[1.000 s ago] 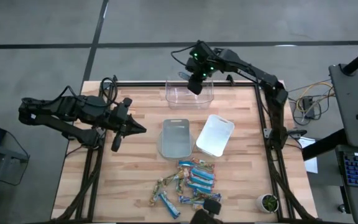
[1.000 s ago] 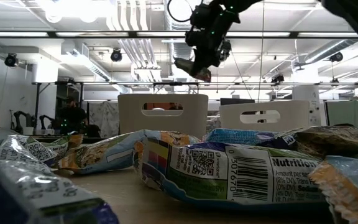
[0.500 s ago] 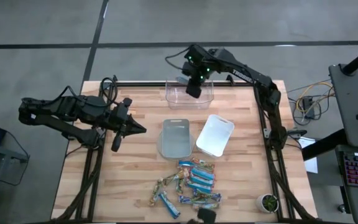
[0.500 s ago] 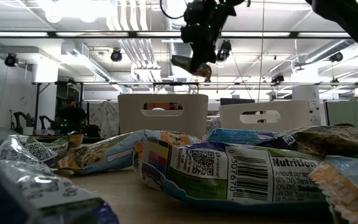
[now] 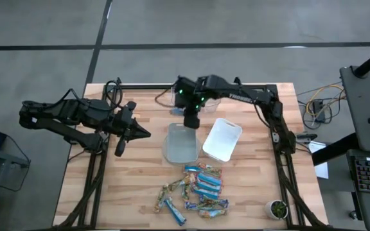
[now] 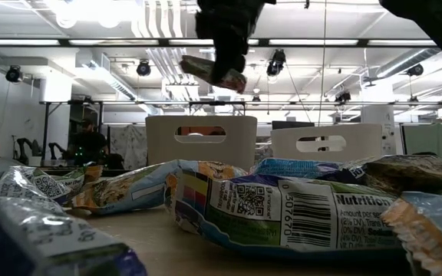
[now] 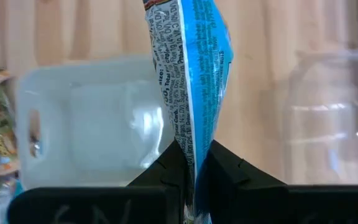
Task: Pick and place Granola Bars by type
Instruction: Put the red granola bar into the gray bin
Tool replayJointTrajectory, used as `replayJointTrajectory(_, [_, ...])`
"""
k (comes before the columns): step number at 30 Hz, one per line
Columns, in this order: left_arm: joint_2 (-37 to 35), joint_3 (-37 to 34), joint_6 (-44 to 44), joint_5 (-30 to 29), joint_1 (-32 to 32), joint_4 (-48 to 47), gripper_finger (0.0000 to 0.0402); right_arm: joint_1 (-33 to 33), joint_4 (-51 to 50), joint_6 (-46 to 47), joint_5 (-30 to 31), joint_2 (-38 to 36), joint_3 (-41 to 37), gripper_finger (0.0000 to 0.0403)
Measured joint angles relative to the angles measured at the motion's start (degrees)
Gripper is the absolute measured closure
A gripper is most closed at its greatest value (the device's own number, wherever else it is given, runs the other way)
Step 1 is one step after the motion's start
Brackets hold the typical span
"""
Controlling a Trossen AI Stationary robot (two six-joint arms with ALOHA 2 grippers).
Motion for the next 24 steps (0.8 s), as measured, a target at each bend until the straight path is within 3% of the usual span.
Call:
replayJointTrajectory(14, [-0.26, -0.02, -0.15, 0.04, -0.01, -0.15, 0.0401, 3.82, 0.32, 2.51, -0.02, 6.94, -0.43, 0.0372])
replayJointTrajectory(24, [-0.28, -0.02, -0.13, 0.07, -0.01, -0.15, 0.0401, 3.87, -1.68, 2.80, 0.00, 7.08, -0.44, 0.0372])
